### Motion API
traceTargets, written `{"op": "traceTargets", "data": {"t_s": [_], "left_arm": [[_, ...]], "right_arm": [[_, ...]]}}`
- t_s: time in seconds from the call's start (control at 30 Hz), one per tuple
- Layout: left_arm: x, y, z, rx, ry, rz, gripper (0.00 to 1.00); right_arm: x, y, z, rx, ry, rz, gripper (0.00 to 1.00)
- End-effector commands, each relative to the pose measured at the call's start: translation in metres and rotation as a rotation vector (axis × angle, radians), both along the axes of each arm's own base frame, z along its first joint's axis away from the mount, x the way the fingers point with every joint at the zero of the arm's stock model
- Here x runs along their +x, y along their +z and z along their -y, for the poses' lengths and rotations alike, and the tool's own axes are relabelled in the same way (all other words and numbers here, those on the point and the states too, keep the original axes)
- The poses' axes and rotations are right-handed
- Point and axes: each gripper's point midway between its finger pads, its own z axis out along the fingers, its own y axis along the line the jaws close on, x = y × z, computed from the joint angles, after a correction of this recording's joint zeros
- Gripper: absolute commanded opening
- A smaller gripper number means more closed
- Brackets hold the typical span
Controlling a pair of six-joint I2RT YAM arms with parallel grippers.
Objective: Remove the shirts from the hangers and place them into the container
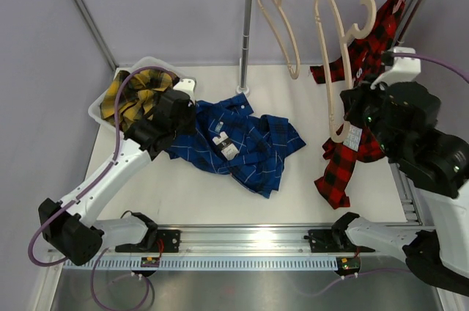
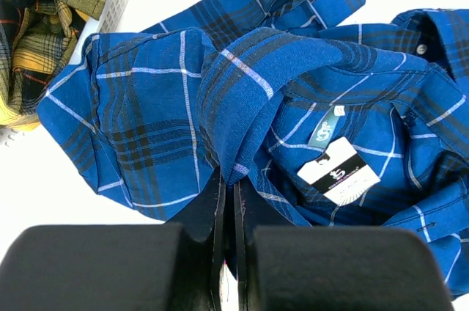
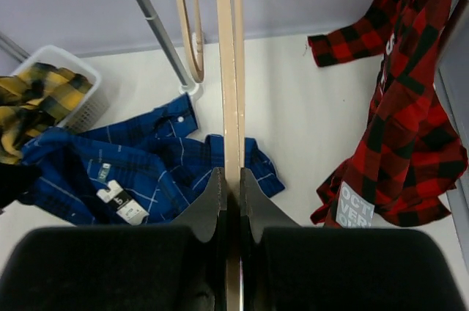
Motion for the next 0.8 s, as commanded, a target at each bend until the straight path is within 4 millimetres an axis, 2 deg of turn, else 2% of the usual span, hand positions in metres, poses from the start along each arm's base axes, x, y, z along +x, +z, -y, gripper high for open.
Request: {"op": "traceTargets", "data": {"t_s": [0.0,0.1,0.13,0.17,0.2,0.27,0.3,0.33,0.4,0.6,0.77], "left_arm": [[0.003,0.036,0.005,-0.073,-0.015,0.087,0.00],[0.002,0.039,0.005,-0.080,-0.015,0.094,0.00],[0.001,0.040,0.005,-0.080,-0.018,0.095,0.00],[0.001,0.040,0.006,-0.083,-0.022,0.096,0.00],[0.001,0.041,0.005,-0.086,-0.021,0.098,0.00],[0.000,0.041,0.006,-0.086,-0.024,0.097,0.00],[0.000,0.042,0.006,-0.089,-0.025,0.099,0.00],[0.000,0.041,0.006,-0.088,-0.025,0.098,0.00],[0.000,0.042,0.006,-0.091,-0.026,0.099,0.00],[-0.001,0.040,0.008,-0.097,-0.035,0.090,0.00],[-0.002,0.041,0.010,-0.104,-0.044,0.088,0.00]], "right_arm": [[0.028,-0.014,-0.012,0.000,-0.004,-0.044,0.00],[0.057,-0.031,-0.016,-0.017,-0.014,-0.077,0.00],[0.066,-0.034,-0.009,-0.030,-0.033,-0.085,0.00],[0.070,-0.037,-0.013,-0.027,-0.001,-0.095,0.00],[0.078,-0.033,-0.015,-0.023,0.014,-0.084,0.00],[0.097,-0.039,-0.017,-0.053,0.045,-0.110,0.00],[0.103,-0.031,-0.018,-0.054,0.057,-0.095,0.00],[0.118,-0.038,-0.020,-0.080,0.066,-0.124,0.00],[0.135,-0.033,-0.018,-0.085,0.071,-0.141,0.00],[0.169,-0.003,-0.017,-0.084,0.076,-0.082,0.00],[0.195,0.000,-0.016,-0.097,0.077,-0.087,0.00]]}}
